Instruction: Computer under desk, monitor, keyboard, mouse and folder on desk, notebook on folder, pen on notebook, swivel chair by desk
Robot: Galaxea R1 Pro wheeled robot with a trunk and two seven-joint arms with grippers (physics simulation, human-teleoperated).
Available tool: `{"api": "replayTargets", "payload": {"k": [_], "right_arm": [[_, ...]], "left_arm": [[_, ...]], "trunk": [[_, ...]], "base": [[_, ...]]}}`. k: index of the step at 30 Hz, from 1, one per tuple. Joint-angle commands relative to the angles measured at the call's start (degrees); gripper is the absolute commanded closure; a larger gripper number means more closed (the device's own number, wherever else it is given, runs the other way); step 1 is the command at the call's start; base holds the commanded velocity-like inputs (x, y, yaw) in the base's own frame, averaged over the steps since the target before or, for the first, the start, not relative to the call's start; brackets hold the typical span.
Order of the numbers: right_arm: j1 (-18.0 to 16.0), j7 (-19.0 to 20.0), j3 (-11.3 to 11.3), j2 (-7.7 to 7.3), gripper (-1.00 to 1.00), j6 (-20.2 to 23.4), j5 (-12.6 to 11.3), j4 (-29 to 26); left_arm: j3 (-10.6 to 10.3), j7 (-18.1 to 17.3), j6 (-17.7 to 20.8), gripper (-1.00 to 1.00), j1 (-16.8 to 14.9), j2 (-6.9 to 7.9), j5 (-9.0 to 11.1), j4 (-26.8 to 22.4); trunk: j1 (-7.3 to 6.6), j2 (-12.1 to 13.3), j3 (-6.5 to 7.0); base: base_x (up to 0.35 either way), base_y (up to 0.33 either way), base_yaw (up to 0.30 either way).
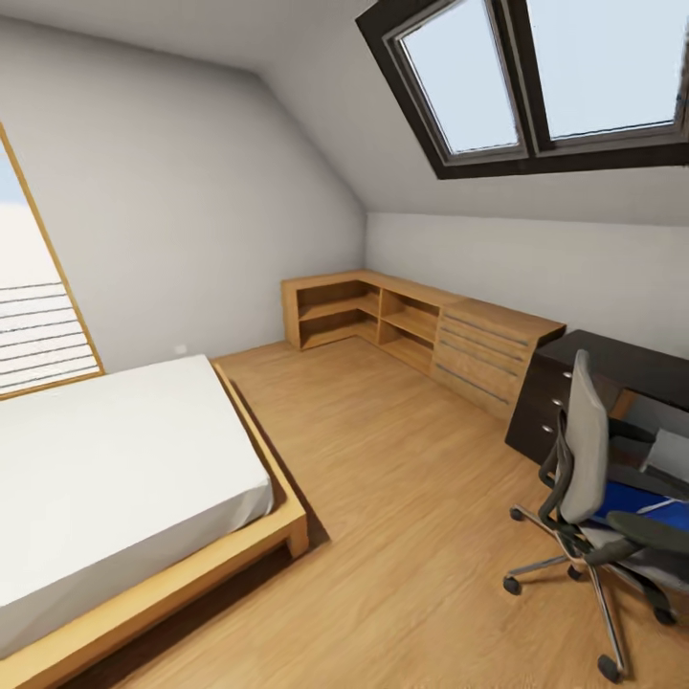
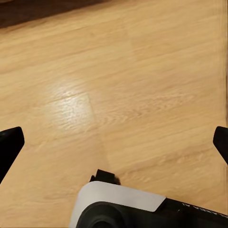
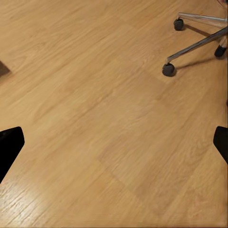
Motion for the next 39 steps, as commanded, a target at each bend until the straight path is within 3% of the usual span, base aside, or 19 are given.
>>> {"api": "replayTargets", "payload": {"k": [1, 22, 39], "right_arm": [[-0.05, 0.0, -0.13, 0.03, -1.0, -0.15, 0.06, 0.05], [-0.05, 0.0, -0.13, 0.09, -1.0, -0.18, 0.06, 0.05], [-0.05, -0.06, -0.13, 0.09, -1.0, -0.48, 0.06, 0.06]], "left_arm": [[-0.33, 0.03, -0.19, -1.0, -0.02, 0.02, 0.43, 0.01], [-0.42, -0.01, -0.19, -1.0, -0.02, -0.01, 0.34, 0.01], [-0.47, -0.46, -0.14, -1.0, -0.02, -0.02, 0.31, 0.01]], "trunk": [[0.0, -0.05, -0.07], [0.0, -0.05, -0.07], [0.0, -0.05, -0.07]], "base": [[0.0, 0.0, -0.298], [0.158, 0.21, -0.298], [0.061, 0.095, -0.298]]}}
